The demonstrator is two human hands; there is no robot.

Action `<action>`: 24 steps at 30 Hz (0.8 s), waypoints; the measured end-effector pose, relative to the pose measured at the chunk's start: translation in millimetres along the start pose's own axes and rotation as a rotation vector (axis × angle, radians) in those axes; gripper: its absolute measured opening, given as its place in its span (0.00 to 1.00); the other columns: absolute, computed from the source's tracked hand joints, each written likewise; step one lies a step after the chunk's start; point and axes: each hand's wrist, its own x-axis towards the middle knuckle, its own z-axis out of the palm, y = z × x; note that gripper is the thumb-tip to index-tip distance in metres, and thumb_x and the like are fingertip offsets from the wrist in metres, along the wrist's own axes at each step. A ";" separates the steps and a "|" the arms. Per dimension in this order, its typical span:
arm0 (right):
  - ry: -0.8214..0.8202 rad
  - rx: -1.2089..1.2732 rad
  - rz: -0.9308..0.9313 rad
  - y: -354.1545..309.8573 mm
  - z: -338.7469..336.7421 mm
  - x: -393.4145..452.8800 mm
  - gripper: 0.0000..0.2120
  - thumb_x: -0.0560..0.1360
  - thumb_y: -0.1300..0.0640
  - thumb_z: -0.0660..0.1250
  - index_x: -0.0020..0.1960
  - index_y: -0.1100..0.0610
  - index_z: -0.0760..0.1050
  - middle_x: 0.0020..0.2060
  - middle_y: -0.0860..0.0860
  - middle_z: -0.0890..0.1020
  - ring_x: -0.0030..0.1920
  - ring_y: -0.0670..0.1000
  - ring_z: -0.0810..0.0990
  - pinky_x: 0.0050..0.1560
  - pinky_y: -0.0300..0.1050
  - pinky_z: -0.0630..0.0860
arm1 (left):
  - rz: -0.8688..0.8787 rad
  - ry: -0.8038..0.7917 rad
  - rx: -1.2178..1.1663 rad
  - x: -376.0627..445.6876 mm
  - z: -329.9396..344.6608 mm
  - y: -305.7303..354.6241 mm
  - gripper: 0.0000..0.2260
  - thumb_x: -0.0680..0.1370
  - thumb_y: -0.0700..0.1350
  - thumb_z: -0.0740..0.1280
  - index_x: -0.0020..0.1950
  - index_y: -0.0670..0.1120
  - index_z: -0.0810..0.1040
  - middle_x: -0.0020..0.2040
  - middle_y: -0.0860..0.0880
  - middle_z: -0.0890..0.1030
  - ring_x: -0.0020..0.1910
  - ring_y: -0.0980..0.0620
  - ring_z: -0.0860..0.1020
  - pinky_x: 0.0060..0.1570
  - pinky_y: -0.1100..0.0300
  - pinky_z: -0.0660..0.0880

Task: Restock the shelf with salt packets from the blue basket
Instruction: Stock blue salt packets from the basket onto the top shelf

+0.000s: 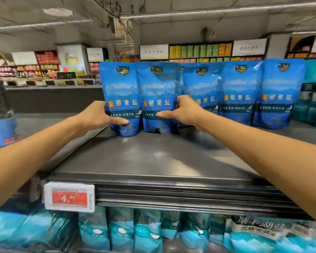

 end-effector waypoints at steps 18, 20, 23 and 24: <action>0.019 -0.108 0.061 -2.7 5.6 7.5 0.22 0.69 0.42 0.78 0.39 0.55 0.69 0.38 0.53 0.81 0.32 0.53 0.84 0.32 0.45 0.83 | 0.026 0.049 0.162 13.1 -4.8 -10.3 0.19 0.73 0.44 0.78 0.61 0.50 0.77 0.51 0.50 0.85 0.48 0.49 0.85 0.45 0.54 0.84; 0.041 -0.144 0.060 -2.8 7.3 6.9 0.23 0.70 0.42 0.78 0.38 0.58 0.69 0.36 0.56 0.83 0.29 0.53 0.84 0.31 0.45 0.83 | 0.004 0.065 0.190 15.9 -3.7 -10.9 0.20 0.72 0.44 0.78 0.61 0.46 0.76 0.50 0.48 0.85 0.46 0.48 0.86 0.46 0.51 0.85; 0.040 -0.207 0.055 -6.5 10.1 5.0 0.22 0.73 0.43 0.75 0.39 0.59 0.70 0.35 0.59 0.85 0.31 0.54 0.86 0.39 0.49 0.85 | -0.004 0.105 0.234 17.9 -3.5 -11.3 0.21 0.72 0.45 0.78 0.59 0.47 0.74 0.49 0.50 0.83 0.43 0.50 0.85 0.37 0.59 0.84; 0.037 -0.209 0.054 -8.2 11.4 4.6 0.22 0.74 0.44 0.74 0.40 0.60 0.71 0.35 0.59 0.85 0.32 0.55 0.86 0.40 0.50 0.85 | 0.001 0.120 0.248 18.0 -2.8 -11.6 0.21 0.72 0.45 0.79 0.59 0.47 0.73 0.49 0.50 0.83 0.42 0.52 0.85 0.34 0.62 0.82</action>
